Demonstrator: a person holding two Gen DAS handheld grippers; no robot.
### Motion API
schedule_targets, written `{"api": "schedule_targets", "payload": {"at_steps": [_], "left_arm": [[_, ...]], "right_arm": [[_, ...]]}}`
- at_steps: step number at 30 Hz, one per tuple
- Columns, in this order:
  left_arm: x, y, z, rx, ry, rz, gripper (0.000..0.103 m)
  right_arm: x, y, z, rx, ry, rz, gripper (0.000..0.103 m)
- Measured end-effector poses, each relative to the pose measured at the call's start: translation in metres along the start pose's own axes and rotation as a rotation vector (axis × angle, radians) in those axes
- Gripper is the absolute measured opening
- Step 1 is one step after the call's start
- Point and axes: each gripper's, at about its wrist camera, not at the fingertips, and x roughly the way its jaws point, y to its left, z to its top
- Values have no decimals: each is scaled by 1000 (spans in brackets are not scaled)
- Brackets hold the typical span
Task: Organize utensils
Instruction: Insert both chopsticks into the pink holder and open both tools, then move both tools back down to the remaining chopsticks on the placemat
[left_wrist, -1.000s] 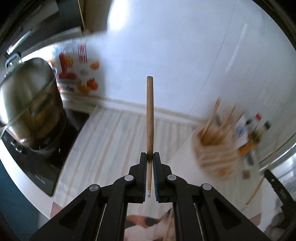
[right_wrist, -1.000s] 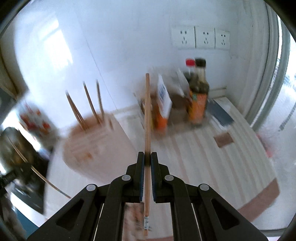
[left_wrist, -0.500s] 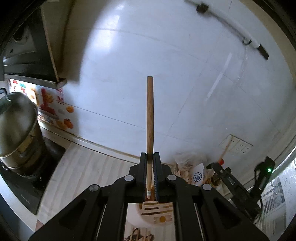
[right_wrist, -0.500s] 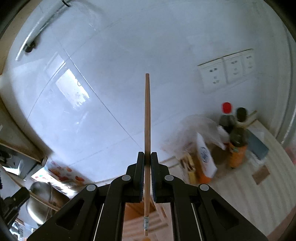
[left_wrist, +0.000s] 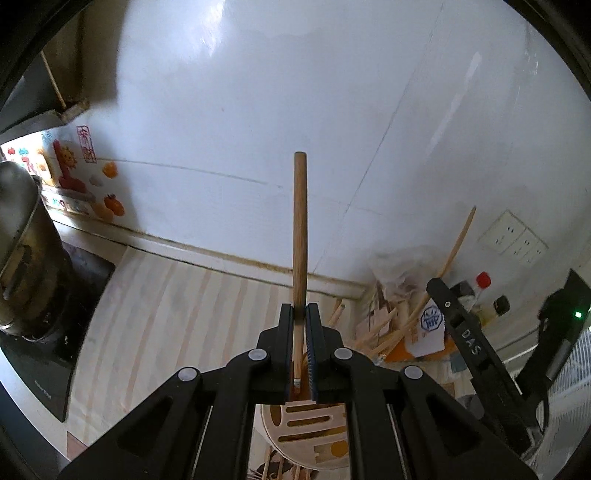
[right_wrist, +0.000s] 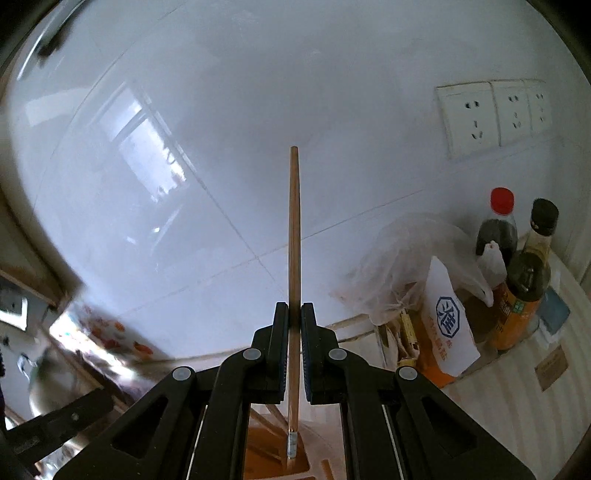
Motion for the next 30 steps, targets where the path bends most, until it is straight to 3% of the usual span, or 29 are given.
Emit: {"api": "schedule_targets", "payload": {"at_steps": [6,9,10,11,12,14,18,19,22,26,30], "left_arm": [[-6,-3,-2,20,20,-28,6],[-19,-2,-1,44,-4,-12,19],[-23,0,-1,45,-10,0,33],[-30,2,-2,45,-22,8,51],[-34,6,-3,44,-33,12,58],[-44,14,-5,34,-56,32,73],[-55,30,-15,26,-74,61,91],[-56,34,-18,29,-79,73,101],[-55,43,-34,46,-69,115,103],[-41,53,-62,83,-17,154,103],[-20,63,-98,103,46,176,103]], "right_arm": [[-7,0,-9,-59,47,47,7],[-15,-1,-10,-76,74,50,10],[-19,-3,-10,-73,75,47,13],[-25,-5,-10,-65,75,40,24],[-30,-6,-9,-59,74,43,38],[-45,-11,-8,-40,56,41,52],[-73,-20,-10,-22,38,19,54],[-79,-23,-12,-19,36,9,55],[-96,-27,-20,-7,28,-17,64],[-113,-39,-44,2,22,-60,83],[-113,-53,-72,-9,78,-116,84]]}}
